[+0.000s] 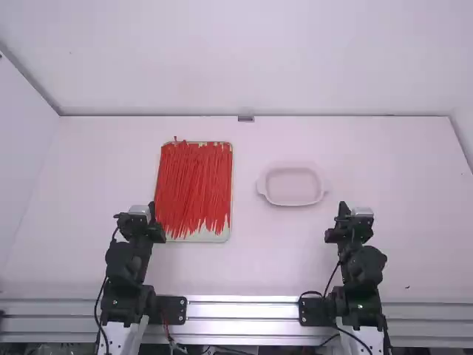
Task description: Fasten the cable tie
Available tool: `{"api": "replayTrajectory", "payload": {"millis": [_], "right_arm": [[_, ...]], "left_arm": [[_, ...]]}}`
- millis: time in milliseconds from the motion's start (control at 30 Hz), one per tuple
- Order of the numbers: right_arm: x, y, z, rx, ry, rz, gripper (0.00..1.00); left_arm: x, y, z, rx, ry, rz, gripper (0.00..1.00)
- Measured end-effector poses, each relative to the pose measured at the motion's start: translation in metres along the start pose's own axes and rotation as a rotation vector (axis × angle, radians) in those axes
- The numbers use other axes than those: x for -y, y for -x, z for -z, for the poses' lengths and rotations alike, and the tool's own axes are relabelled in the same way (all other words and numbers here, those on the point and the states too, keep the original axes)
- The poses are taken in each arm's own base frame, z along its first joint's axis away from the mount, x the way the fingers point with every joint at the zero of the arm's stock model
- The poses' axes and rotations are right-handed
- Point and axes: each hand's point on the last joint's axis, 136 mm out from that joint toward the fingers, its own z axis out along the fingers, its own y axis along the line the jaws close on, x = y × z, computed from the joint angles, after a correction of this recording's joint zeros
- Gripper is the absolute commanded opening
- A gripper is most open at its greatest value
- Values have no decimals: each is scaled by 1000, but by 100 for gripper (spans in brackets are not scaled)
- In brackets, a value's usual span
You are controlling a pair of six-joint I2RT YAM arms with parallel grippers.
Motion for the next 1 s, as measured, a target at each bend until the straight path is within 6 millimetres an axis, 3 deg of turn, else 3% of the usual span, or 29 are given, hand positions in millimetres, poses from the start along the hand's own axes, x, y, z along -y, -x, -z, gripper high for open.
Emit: {"api": "replayTrajectory", "payload": {"millis": [500,700,1000], "right_arm": [[-5,-8,-1,-76,28,0,10],[-15,3,-1,-155,80,-1,19],[-30,5,-4,-332,136,-10,34]], "left_arm": [[0,-4,0,-70,-2,0,9],[6,17,2,-123,-29,0,19],[11,19,-3,-277,-51,33,34]]}}
